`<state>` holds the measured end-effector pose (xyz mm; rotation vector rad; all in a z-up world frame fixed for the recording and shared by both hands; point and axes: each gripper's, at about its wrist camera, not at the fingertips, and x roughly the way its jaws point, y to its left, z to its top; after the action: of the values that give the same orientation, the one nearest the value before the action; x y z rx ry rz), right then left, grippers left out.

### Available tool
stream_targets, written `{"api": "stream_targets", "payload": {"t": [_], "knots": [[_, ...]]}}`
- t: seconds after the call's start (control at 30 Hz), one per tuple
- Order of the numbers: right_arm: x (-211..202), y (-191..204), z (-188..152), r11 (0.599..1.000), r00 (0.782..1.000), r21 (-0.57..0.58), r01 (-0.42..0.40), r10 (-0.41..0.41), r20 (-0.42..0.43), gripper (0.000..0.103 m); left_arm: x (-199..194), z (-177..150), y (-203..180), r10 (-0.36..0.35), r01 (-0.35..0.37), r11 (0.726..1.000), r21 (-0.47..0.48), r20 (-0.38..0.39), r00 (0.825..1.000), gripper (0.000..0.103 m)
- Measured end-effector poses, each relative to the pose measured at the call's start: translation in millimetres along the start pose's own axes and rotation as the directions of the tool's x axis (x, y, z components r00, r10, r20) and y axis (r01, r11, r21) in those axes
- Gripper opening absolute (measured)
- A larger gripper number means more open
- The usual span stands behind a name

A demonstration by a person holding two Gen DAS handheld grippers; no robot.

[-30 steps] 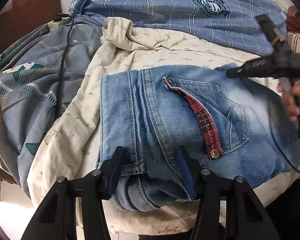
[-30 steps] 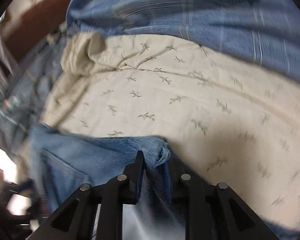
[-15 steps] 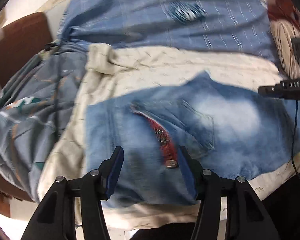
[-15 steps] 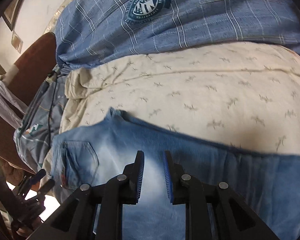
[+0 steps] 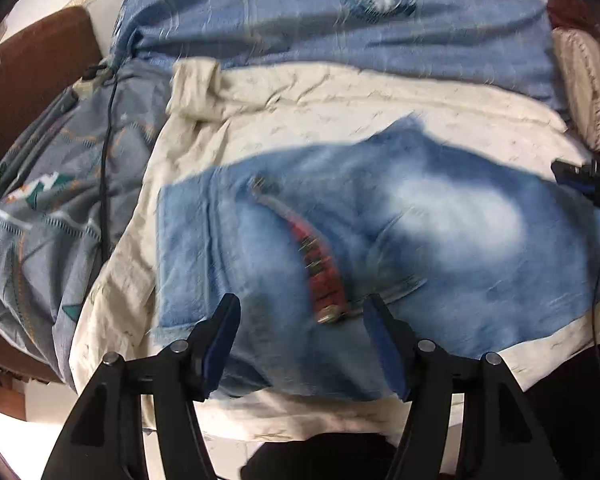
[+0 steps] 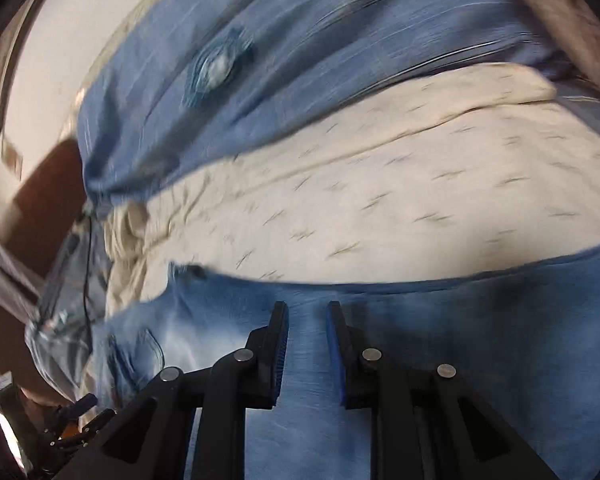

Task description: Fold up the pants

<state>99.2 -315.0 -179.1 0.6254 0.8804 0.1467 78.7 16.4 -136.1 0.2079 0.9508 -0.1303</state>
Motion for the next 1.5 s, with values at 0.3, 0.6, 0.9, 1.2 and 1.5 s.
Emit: {"api": "stream_targets", "payload": {"t": [0.3,0.6,0.9,1.2,1.5], "knots": [[-47,-109,2,0.983,0.988,0.099,0.154,-0.153,-0.022,0.022,32,4,-65,-0.062,0.072,0.987,0.144,-0.072,0.995,0.066],[-128,-167,-26,0.957,0.991,0.278,-0.081,0.048,0.125,0.025,8,7,-92,-0.032,0.036,0.974,0.225,-0.024,0.999,0.067],[-176,-185,-104,0.858,0.948,0.424,-0.29,0.196,0.252,0.077,-1,34,-167,-0.151,0.13,0.942,0.311,0.046,0.987,0.067],[-147,-211,-125,0.791,0.934,0.507,-0.342,0.227,0.275,0.077,29,42,-222,-0.229,0.231,0.929,0.287,-0.043,0.973,0.067],[-125,-227,-111,0.795,0.94,0.513,-0.324,0.21,0.27,0.077,34,41,-269,-0.271,0.275,0.892,0.358,-0.062,0.96,0.067]]}}
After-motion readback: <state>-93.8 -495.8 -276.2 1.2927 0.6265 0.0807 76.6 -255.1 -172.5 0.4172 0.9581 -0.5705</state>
